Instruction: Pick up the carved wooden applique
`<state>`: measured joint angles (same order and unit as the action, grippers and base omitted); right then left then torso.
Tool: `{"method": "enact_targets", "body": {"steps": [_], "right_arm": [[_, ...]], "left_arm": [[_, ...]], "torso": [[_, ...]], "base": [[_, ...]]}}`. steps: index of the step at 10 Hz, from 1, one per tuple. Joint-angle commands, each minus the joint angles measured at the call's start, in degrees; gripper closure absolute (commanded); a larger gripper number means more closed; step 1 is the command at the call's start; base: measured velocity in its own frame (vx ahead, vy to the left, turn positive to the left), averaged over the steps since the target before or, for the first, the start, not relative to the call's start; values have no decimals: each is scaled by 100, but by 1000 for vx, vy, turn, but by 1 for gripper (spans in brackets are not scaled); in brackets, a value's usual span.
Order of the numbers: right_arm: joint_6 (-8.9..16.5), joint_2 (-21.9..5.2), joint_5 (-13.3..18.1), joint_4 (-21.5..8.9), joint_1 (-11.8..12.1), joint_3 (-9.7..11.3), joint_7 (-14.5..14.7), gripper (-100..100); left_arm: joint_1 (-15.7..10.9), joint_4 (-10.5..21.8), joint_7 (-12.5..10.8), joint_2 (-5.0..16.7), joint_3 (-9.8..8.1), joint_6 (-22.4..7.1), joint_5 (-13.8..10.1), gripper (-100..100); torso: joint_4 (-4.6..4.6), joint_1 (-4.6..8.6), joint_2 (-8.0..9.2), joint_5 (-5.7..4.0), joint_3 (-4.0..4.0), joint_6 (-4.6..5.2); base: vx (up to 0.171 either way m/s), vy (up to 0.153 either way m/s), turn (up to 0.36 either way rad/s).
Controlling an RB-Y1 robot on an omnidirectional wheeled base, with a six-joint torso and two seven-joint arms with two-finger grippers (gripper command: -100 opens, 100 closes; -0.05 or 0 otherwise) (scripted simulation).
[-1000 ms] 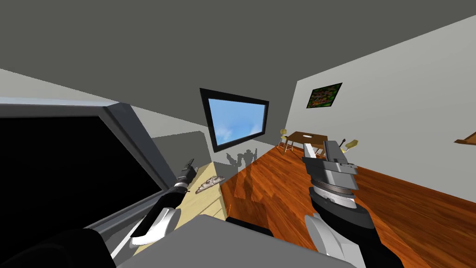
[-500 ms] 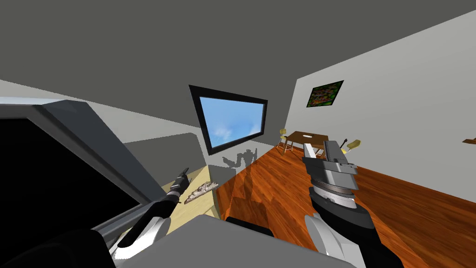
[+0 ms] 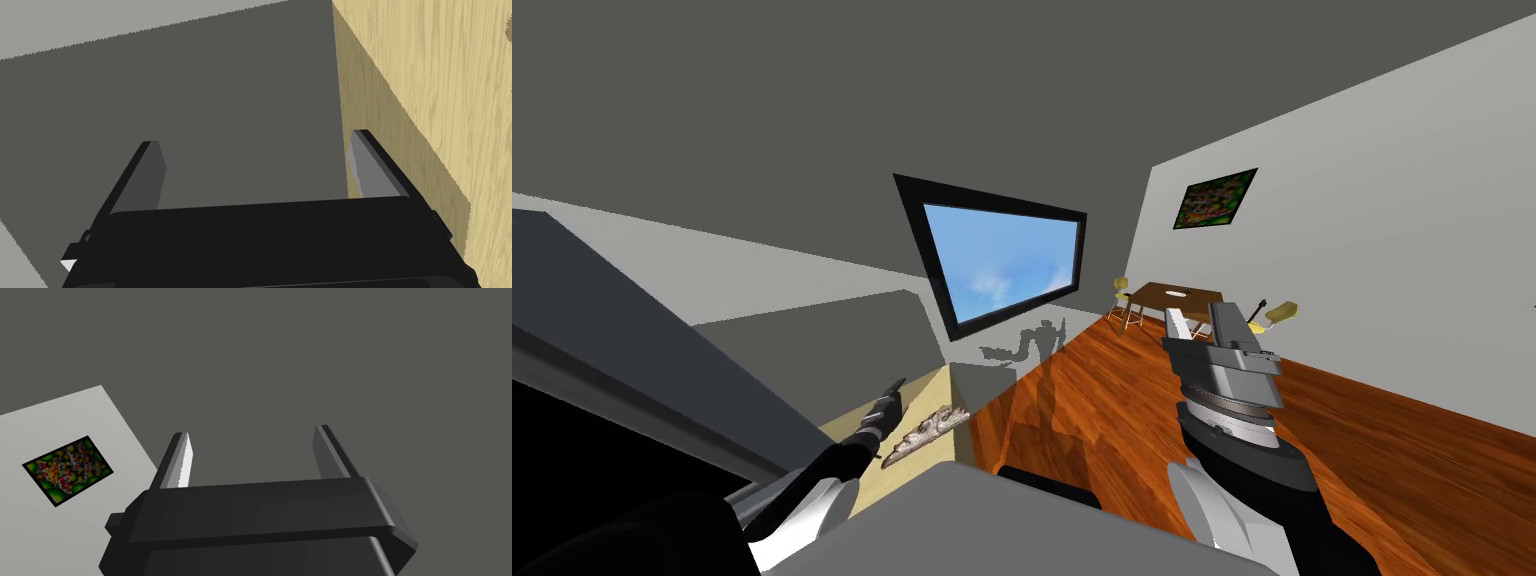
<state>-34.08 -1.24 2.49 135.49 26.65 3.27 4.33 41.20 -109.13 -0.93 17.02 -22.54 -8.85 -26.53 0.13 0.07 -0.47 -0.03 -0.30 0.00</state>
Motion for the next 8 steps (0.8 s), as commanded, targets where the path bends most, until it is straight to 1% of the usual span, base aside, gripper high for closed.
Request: {"method": "enact_targets", "body": {"steps": [1, 2, 3, 4, 5, 6, 7, 8], "right_arm": [[0, 0, 0, 0, 0, 0, 0, 0], [0, 0, 0, 0, 0, 0, 0, 0], [0, 0, 0, 0, 0, 0, 0, 0], [0, 0, 0, 0, 0, 0, 0, 0], [0, 0, 0, 0, 0, 0, 0, 0], [0, 0, 0, 0, 0, 0, 0, 0], [0, 0, 0, 0, 0, 0, 0, 0], [0, 0, 0, 0, 0, 0, 0, 0]], "left_arm": [[150, 269, 70, 131, -136, -286, -217, -100], [150, 269, 70, 131, -136, -357, -217, -100], [225, 525, 151, 217, -241, -574, -382, -100], [225, 536, 151, 217, -241, -648, -382, -100], [293, 785, 237, 298, -337, -829, -546, -100], [293, 809, 237, 298, -337, -937, -546, -100], [354, 1037, 327, 375, -425, -1128, -707, -100], [354, 1085, 327, 375, -425, -1239, -707, -100]], "torso": [[0, 0, 0, 0, 0, 0], [-1, 7, 2, -2, 2, 0], [-2, 8, 5, -2, 3, 0], [0, 3, -6, -2, -2, 0], [0, 4, -2, -2, -1, 1], [0, 8, -5, -1, -2, 0], [-1, -1, 1, -2, 1, 1], [1, -5, -10, 0, -5, 0]], "base": [[122, -54, -13], [123, -48, -3], [163, -36, -16], [138, -37, -8], [148, -49, -22], [125, -20, 1], [172, -14, -25], [135, -9, -5]]}}
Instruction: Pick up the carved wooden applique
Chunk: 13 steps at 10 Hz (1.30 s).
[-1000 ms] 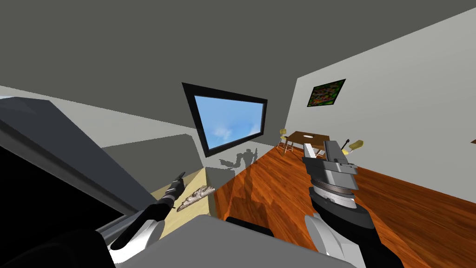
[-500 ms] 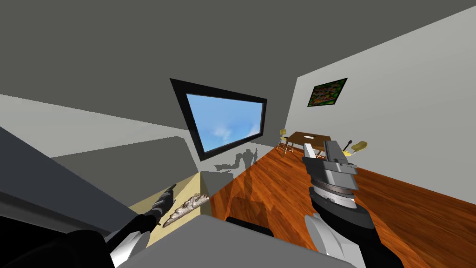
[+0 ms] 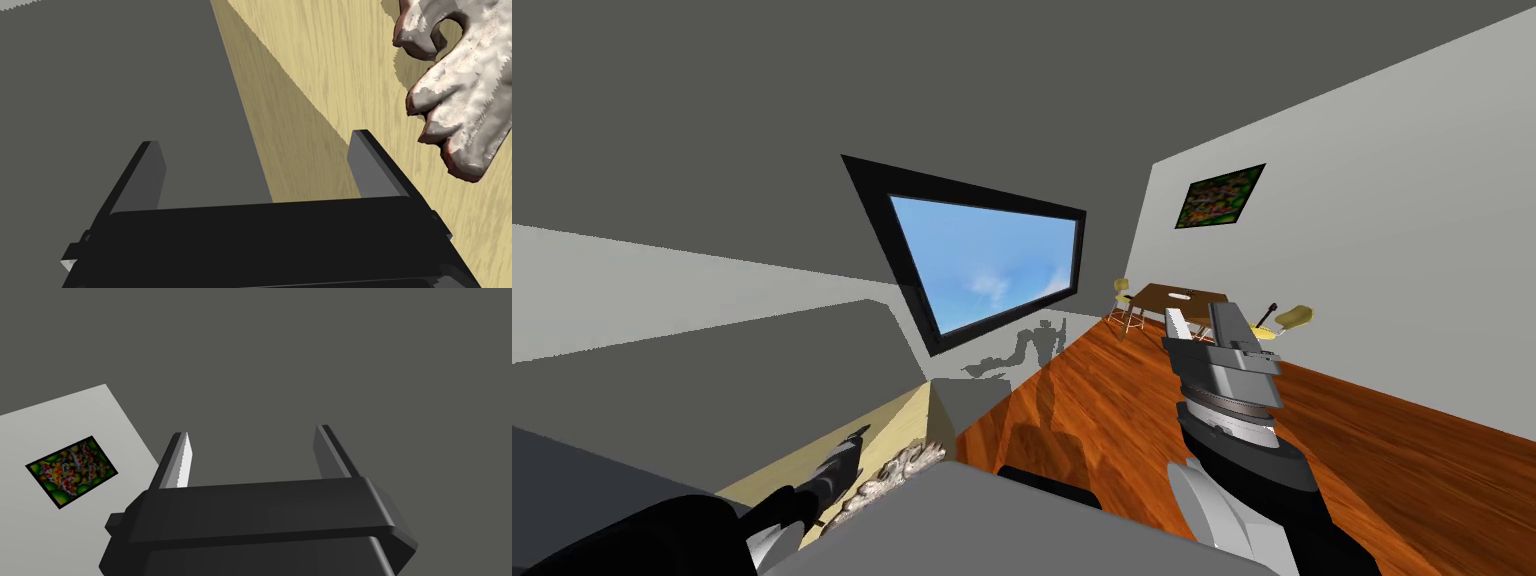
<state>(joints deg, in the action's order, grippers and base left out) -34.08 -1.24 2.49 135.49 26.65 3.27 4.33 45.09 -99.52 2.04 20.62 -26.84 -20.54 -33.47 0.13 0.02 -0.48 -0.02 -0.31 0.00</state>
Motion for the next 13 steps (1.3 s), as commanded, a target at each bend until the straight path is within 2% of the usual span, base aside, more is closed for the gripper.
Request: {"method": "enact_targets", "body": {"steps": [1, 2, 3, 4, 5, 6, 7, 10, 11, 12, 13], "right_arm": [[0, 0, 0, 0, 0, 0, 0, 0], [0, 0, 0, 0, 0, 0, 0, 0], [0, 0, 0, 0, 0, 0, 0, 0], [0, 0, 0, 0, 0, 0, 0, 0], [0, 0, 0, 0, 0, 0, 0, 0], [0, 0, 0, 0, 0, 0, 0, 0], [0, 0, 0, 0, 0, 0, 0, 0], [0, 0, 0, 0, 0, 0, 0, 0], [0, 0, 0, 0, 0, 0, 0, 0], [0, 0, 0, 0, 0, 0, 0, 0], [0, 0, 0, 0, 0, 0, 0, 0]], "left_arm": [[18, 286, 125, 87, -73, -286, -171, -100], [18, 403, 125, 87, -73, -366, -171, -100], [65, 560, 222, 158, -143, -596, -325, -100], [65, 684, 222, 158, -143, -662, -325, -100], [107, 878, 322, 225, -205, -937, -472, -100], [107, 954, 322, 225, -205, -956, -472, -100], [143, 1170, 424, 290, -259, -1176, -613, -100], [175, 1448, 528, 352, -306, -1531, -748, -100], [203, 1678, 633, 413, -346, -1767, -875, -100], [203, 1784, 633, 413, -346, -1810, -875, -100], [226, 2047, 737, 470, -379, -1969, -993, -100]], "torso": [[0, 0, 0, 0, 0, 0], [-1, -3, 2, 1, 2, 0], [-2, -2, 10, 0, 6, 0], [-1, 7, 1, -2, 2, 0], [-1, 4, 4, -2, 2, 0], [0, -4, -3, 0, -1, -1], [-1, -6, 3, 2, 2, 1], [-2, -4, 3, 0, 2, 1], [-2, -8, 10, 1, 5, 1], [-1, -6, 1, 1, 1, 0], [0, -6, 2, 1, 1, 0]], "base": [[129, -1, -17], [106, -9, -9], [145, -40, -22], [131, -24, -1], [157, 9, -20], [131, 7, -8], [151, 5, -18], [123, 5, -13], [148, 2, -21], [142, 7, -6], [127, 45, -18]]}}
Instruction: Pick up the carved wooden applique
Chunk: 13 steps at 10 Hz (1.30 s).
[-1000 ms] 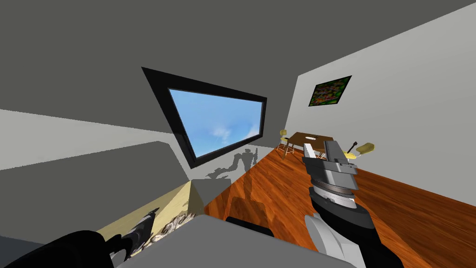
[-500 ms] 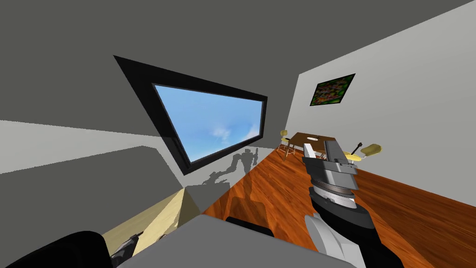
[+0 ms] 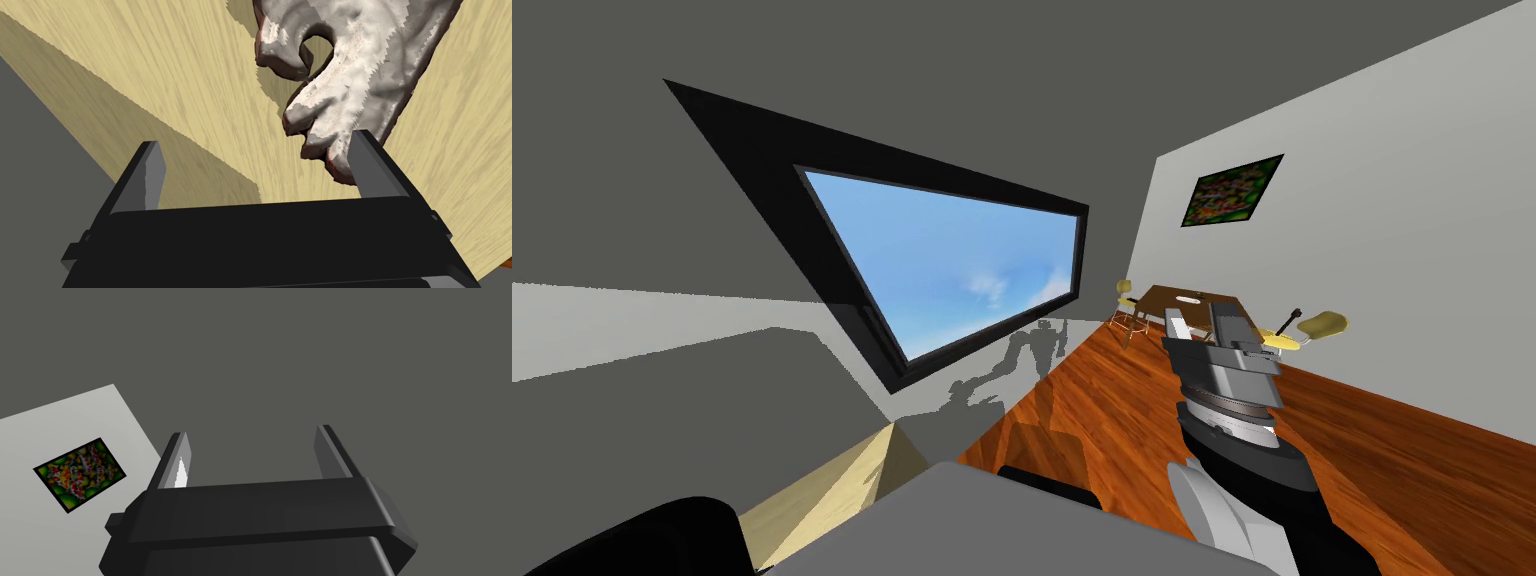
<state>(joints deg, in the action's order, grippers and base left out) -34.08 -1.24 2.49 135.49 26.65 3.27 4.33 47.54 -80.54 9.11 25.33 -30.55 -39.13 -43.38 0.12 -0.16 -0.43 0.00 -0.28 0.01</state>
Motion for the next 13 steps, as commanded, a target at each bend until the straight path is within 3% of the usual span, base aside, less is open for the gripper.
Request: {"method": "enact_targets", "body": {"steps": [1, 2, 3, 4, 5, 8, 9, 11, 13], "right_arm": [[0, 0, 0, 0, 0, 0, 0, 0], [0, 0, 0, 0, 0, 0, 0, 0], [0, 0, 0, 0, 0, 0, 0, 0], [0, 0, 0, 0, 0, 0, 0, 0], [0, 0, 0, 0, 0, 0, 0, 0], [0, 0, 0, 0, 0, 0, 0, 0], [0, 0, 0, 0, 0, 0, 0, 0], [0, 0, 0, 0, 0, 0, 0, 0], [0, 0, 0, 0, 0, 0, 0, 0]], "left_arm": [[-19, 148, 31, 0, -8, -222, -2, -100], [-1, 404, 135, 52, -32, -397, -112, -100], [-1, 404, 135, 52, -32, -484, -112, -100], [11, 650, 238, 100, -49, -622, -214, -100], [11, 650, 238, 100, -49, -734, -214, -100], [19, 1087, 436, 177, -60, -1198, -391, -100], [19, 1113, 436, 177, -60, -1198, -391, -100], [11, 1523, 619, 230, -46, -1552, -535, -100], [2, 1704, 703, 249, -33, -1783, -594, -100]], "torso": [[0, 0, 0, 0, 0, 0], [-2, 2, 7, 2, 4, 1], [0, 5, -1, 0, 0, 0], [-1, 8, 2, 0, 1, 1], [0, 9, -3, -1, -1, 1], [0, 6, 3, 0, 1, 0], [-1, 4, 2, 0, 1, 0], [-2, -3, 7, 2, 4, 0], [2, -2, -4, 2, -4, 1]], "base": [[105, 32, -14], [140, 20, -21], [125, 19, -6], [142, 18, -19], [120, 27, -8], [132, 31, -16], [108, 31, -6], [151, 59, -20], [120, 53, -10]]}}
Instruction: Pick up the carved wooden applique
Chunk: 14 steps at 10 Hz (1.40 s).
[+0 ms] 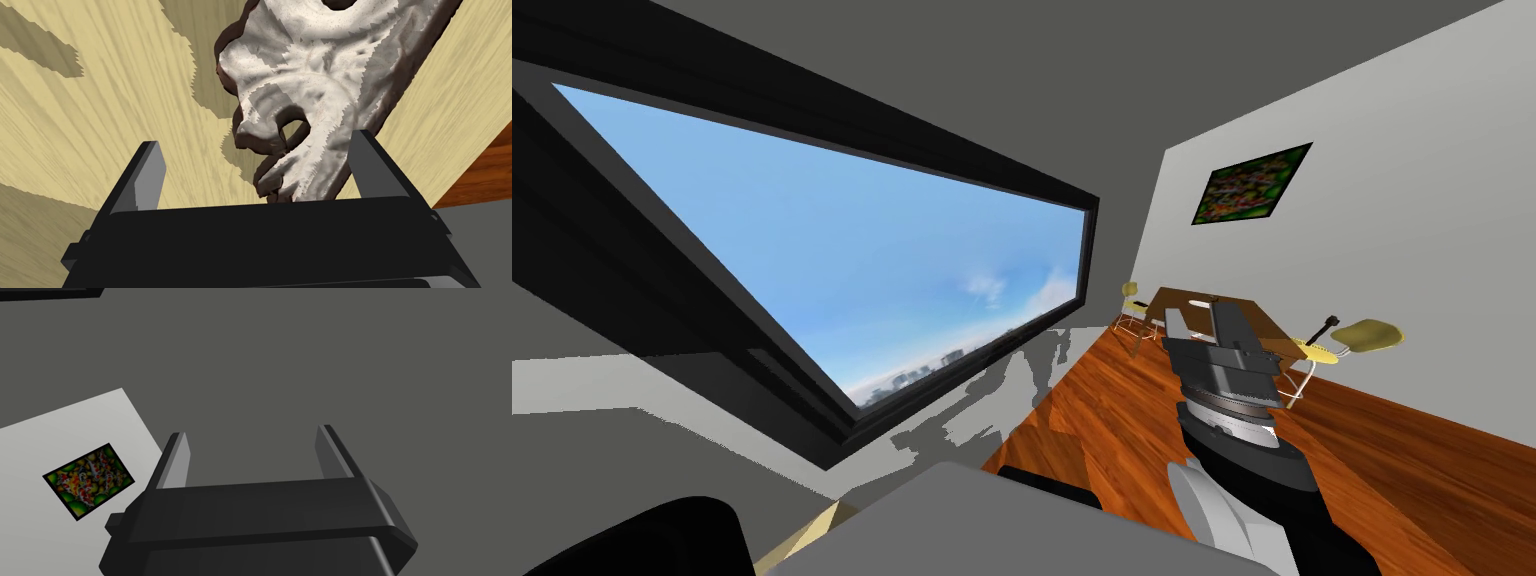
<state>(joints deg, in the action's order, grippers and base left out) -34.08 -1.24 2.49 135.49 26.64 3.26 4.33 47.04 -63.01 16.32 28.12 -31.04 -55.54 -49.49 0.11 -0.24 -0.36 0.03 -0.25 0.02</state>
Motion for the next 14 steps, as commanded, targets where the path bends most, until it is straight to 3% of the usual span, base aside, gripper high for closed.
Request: {"method": "enact_targets", "body": {"steps": [1, 6, 14], "right_arm": [[0, 0, 0, 0, 0, 0, 0, 0], [0, 1, 0, 0, -1, 0, 0, 0], [0, 1, 0, 0, -1, 1, 0, 0]], "left_arm": [[42, 115, 59, -14, 32, -286, -34, -100], [-2, 557, 278, 22, 99, -735, -158, -100], [-10, 608, 304, 25, 110, -785, -170, -100]], "torso": [[0, 0, 0, 0, 0, 0], [-7, 19, 31, -4, 17, -1], [-8, 21, 36, -4, 20, 1]], "base": [[145, 93, -21], [53, 28, 51], [18, 3, -7]]}}
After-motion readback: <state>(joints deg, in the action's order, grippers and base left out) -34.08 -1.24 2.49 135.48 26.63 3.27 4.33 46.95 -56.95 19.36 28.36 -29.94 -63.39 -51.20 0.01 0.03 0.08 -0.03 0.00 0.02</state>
